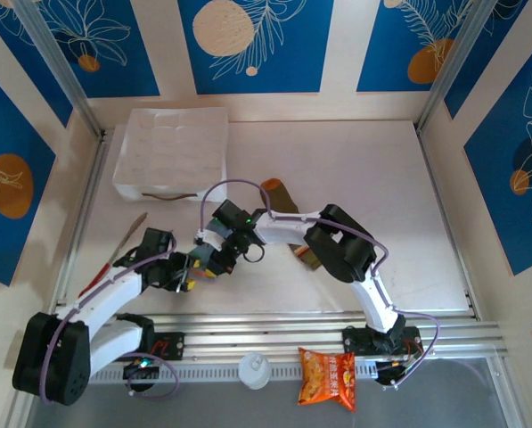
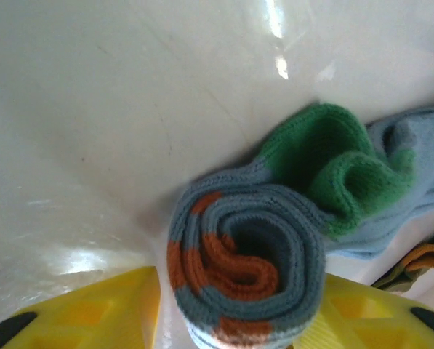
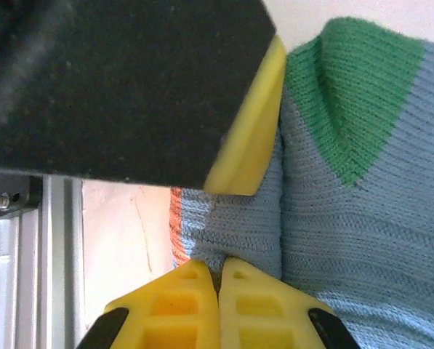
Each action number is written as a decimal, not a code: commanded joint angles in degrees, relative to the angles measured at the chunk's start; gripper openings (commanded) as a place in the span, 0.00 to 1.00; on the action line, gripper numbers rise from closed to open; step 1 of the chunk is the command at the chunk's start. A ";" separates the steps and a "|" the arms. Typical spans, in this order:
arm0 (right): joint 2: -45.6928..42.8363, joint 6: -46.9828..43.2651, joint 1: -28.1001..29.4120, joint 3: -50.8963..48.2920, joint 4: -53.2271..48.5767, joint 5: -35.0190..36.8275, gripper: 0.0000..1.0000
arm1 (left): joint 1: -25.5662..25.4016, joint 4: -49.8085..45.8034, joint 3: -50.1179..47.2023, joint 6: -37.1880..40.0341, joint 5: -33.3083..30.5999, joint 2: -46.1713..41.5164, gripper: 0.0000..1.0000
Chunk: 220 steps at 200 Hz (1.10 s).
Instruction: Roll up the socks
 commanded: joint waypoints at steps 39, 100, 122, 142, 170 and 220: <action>2.09 -0.75 -0.61 -4.69 -9.60 7.42 0.03 | 0.08 -10.38 -2.08 2.21 0.75 8.54 0.17; -21.61 -13.69 4.13 -28.31 23.19 18.65 0.43 | 0.08 -18.48 -0.05 -6.10 -1.01 8.27 0.11; -24.49 -18.22 6.99 -29.11 23.51 27.29 0.46 | -0.09 -20.34 3.09 -6.56 -1.50 11.60 0.11; -25.17 -22.06 10.04 -29.94 25.22 32.86 0.50 | -0.27 -20.76 5.29 -6.56 -1.04 15.19 0.11; -23.28 -24.71 12.94 -27.47 25.12 35.25 0.51 | -0.31 -20.93 7.29 -6.71 -1.13 18.44 0.10; -17.44 -26.23 15.10 -23.84 26.65 40.06 0.51 | -0.31 -19.04 9.45 -5.93 0.41 24.45 0.10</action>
